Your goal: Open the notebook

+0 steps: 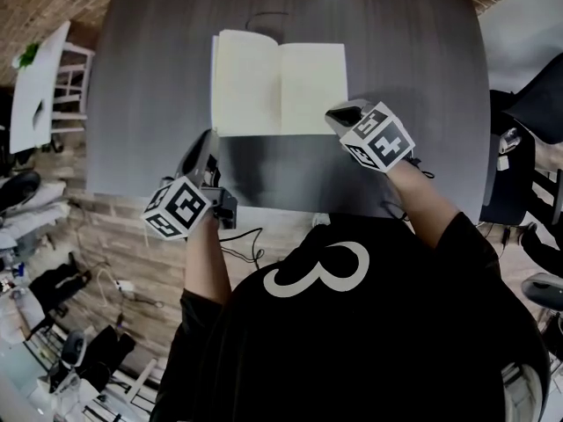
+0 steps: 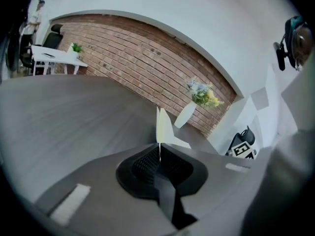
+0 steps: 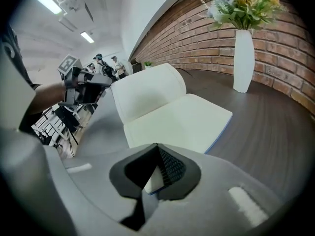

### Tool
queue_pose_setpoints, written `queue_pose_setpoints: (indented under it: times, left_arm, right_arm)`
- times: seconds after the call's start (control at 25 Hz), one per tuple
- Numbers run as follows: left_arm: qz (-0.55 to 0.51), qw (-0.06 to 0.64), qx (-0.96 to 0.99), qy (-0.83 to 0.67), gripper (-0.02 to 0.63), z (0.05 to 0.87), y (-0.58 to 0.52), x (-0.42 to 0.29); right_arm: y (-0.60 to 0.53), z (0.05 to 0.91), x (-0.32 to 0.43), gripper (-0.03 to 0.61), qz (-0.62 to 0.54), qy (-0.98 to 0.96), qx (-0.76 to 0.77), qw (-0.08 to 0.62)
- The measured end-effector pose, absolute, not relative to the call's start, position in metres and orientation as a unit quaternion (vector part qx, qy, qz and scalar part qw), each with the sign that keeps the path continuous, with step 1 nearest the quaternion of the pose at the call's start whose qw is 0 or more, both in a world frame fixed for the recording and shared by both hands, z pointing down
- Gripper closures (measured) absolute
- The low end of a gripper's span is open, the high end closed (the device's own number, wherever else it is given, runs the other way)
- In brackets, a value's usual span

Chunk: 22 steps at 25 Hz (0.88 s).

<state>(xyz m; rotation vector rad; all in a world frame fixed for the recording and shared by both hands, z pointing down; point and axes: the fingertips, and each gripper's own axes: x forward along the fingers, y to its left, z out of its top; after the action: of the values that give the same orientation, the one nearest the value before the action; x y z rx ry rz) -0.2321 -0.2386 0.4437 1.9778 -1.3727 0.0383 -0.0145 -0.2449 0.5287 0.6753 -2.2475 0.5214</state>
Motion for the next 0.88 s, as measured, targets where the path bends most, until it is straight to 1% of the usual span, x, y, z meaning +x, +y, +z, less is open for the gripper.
queue_pose_setpoints:
  times: [0.16,0.44,0.56,0.64,0.72,0.76,0.88]
  left_arm:
    - [0.078,0.322,0.755,-0.566,0.583,0.457,-0.244,-0.243]
    - [0.217,0.295,0.714,-0.597,0.571,0.494,-0.249,-0.255]
    - [0.301,0.255,0.701,-0.594,0.566,0.508,-0.25,-0.254]
    - [0.358,0.215,0.693,-0.588,0.581,0.514,-0.251,-0.253]
    - [0.405,0.181,0.684,-0.579,0.555,0.523,-0.251,-0.255]
    - [0.423,0.173,0.679,-0.574,0.546,0.527,-0.25,-0.256]
    - [0.442,0.159,0.674,-0.569,0.557,0.529,-0.25,-0.258]
  right_arm:
    - [-0.245,0.529,-0.015,0.577,0.204,-0.87,0.254,0.371]
    - [-0.245,0.529,-0.015,0.577,0.208,-0.869,0.251,0.373]
    - [-0.246,0.53,-0.015,0.577,0.212,-0.869,0.249,0.371]
    - [-0.245,0.53,-0.015,0.577,0.215,-0.869,0.249,0.37]
    - [-0.246,0.529,-0.016,0.577,0.216,-0.869,0.249,0.369]
    - [-0.246,0.528,-0.017,0.577,0.216,-0.869,0.248,0.369]
    - [-0.246,0.526,-0.017,0.577,0.219,-0.869,0.248,0.367]
